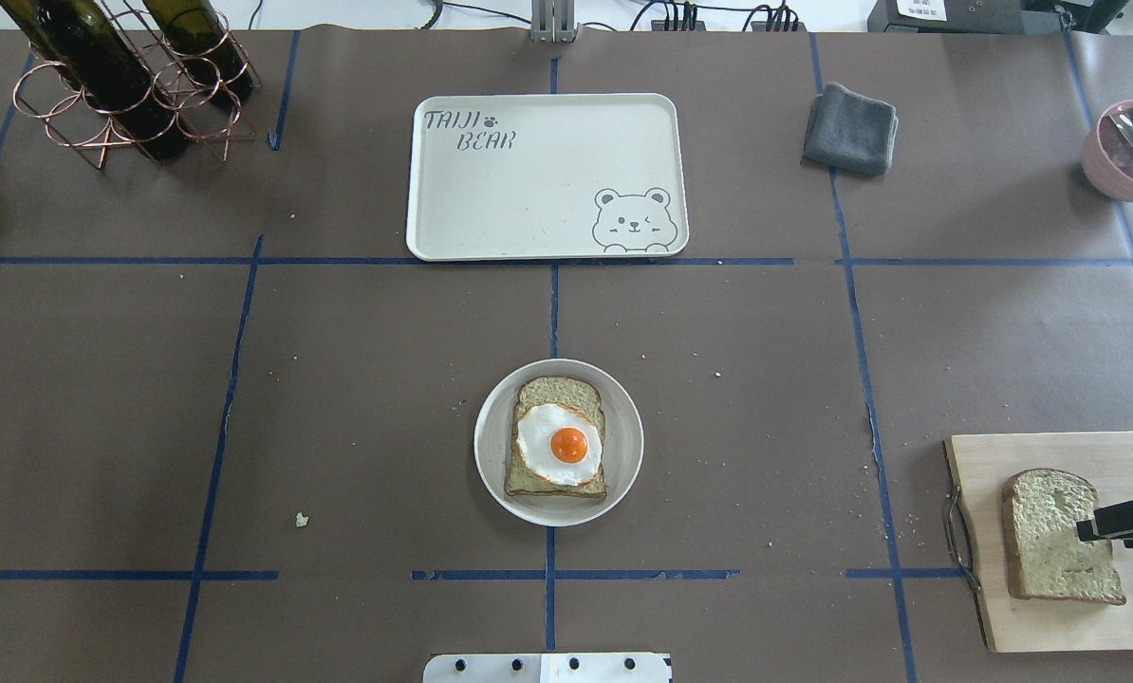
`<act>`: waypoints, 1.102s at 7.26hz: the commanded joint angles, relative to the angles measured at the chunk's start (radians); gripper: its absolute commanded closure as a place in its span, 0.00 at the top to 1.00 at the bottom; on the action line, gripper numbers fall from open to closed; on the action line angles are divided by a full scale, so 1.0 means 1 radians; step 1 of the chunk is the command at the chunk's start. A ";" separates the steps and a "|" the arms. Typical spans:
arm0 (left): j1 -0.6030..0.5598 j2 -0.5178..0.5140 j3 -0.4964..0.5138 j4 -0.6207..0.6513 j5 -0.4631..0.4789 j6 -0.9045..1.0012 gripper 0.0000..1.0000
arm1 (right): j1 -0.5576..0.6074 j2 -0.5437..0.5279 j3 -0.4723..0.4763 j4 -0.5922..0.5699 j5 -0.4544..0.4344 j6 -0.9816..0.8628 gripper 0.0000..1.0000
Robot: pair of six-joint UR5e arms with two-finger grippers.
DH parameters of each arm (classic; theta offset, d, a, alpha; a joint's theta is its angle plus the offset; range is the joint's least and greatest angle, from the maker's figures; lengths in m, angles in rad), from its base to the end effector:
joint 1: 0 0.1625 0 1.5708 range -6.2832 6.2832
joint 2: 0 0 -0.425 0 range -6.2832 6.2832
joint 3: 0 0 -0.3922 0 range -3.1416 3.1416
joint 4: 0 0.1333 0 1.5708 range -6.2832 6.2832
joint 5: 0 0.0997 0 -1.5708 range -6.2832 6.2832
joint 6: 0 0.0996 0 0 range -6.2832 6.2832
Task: Make sandwich and place on tray
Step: 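Slide the right gripper under the bread slice edge and grasp it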
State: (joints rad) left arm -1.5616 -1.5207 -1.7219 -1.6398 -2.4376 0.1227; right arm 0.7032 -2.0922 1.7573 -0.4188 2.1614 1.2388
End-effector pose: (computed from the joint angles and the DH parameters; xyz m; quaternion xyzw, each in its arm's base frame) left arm -0.0530 -0.4786 0.5941 0.1007 0.4134 0.0952 0.9000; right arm -0.1688 -0.2451 0.6438 -0.0440 -0.4624 0.0484 0.8842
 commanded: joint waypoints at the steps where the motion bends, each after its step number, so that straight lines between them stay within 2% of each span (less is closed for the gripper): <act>1: 0.000 0.001 0.004 0.000 0.000 0.002 1.00 | -0.007 0.000 -0.001 0.000 0.000 0.004 0.33; 2: 0.000 0.001 0.002 0.000 -0.001 0.000 1.00 | -0.008 0.000 -0.001 0.000 0.000 0.004 0.08; 3: 0.000 0.002 0.004 0.000 0.000 0.002 1.00 | -0.017 0.000 0.001 0.002 0.000 0.004 0.00; 6: 0.000 0.001 0.005 -0.002 -0.003 0.000 1.00 | -0.021 0.000 0.024 0.053 0.017 0.002 0.00; 8: 0.000 0.001 0.002 -0.003 -0.034 0.000 1.00 | 0.001 -0.002 0.077 0.081 0.064 0.004 0.00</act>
State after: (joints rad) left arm -1.5616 -1.5201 -1.7185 -1.6421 -2.4583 0.1229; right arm 0.6900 -2.0934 1.8021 -0.3568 2.1959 1.2412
